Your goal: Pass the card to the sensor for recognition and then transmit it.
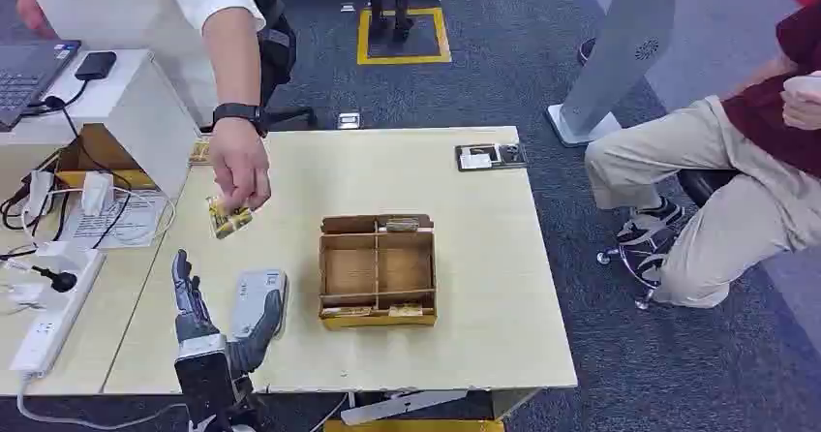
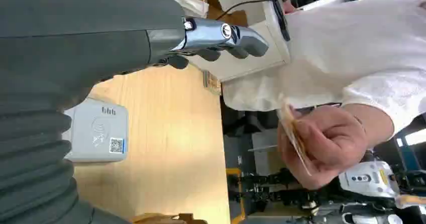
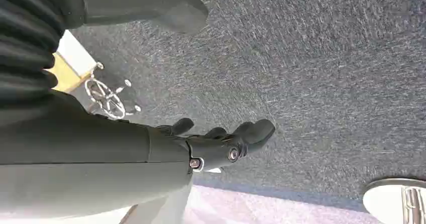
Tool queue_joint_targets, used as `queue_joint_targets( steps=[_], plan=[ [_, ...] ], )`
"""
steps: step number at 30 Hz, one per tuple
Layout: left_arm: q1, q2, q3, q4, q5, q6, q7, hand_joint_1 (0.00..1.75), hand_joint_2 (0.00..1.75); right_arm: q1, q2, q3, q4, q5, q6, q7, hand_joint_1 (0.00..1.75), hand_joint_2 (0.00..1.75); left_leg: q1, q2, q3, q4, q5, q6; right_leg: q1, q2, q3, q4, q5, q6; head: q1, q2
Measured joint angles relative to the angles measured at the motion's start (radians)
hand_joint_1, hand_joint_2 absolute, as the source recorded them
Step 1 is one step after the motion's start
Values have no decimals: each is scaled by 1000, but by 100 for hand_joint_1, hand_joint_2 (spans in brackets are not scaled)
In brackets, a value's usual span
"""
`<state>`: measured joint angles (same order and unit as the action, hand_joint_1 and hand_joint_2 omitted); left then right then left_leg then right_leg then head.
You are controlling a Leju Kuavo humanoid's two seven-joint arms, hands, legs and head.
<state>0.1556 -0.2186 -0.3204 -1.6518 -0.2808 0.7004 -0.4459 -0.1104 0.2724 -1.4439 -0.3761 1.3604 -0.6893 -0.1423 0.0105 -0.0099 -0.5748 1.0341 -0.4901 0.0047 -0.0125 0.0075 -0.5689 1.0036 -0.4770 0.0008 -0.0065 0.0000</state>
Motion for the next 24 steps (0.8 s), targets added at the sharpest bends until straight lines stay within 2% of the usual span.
queue_joint_targets(
  steps=[7,9,10,12,14,18,24],
  plan=[
    [0,-15,18,8,-11,0,-3,0,175,-1,0,-6,2,1,0,0,0,175,0,0,0,0,0,0,0,0,0,0,0,0,0,0],
    [0,-21,27,9,-46,0,-20,0,175,-1,0,-8,3,4,0,0,0,175,0,0,0,0,0,0,0,0,0,0,0,0,0,0],
    [0,-34,42,10,-96,0,-46,0,175,-1,0,-9,3,13,0,1,0,175,0,0,0,0,0,0,0,0,0,0,0,0,0,0],
    [-1,-55,105,8,-230,1,-106,0,175,-2,0,-9,7,39,0,4,0,175,0,0,0,0,0,0,0,1,0,0,0,0,2,0],
    [-11,-65,183,1,-306,1,-115,0,175,-2,-2,-9,13,59,0,6,0,175,0,1,1,0,0,0,0,1,0,0,0,0,1,0],
    [-50,-71,309,0,-362,2,-107,0,175,-6,-7,-3,26,78,0,7,0,175,0,1,1,0,0,0,0,1,0,0,0,0,0,0],
    [-122,-72,437,3,-453,1,-112,0,175,-7,-16,12,44,95,0,8,0,175,0,1,1,0,1,0,0,1,0,0,1,-1,0,0]
  ],
)
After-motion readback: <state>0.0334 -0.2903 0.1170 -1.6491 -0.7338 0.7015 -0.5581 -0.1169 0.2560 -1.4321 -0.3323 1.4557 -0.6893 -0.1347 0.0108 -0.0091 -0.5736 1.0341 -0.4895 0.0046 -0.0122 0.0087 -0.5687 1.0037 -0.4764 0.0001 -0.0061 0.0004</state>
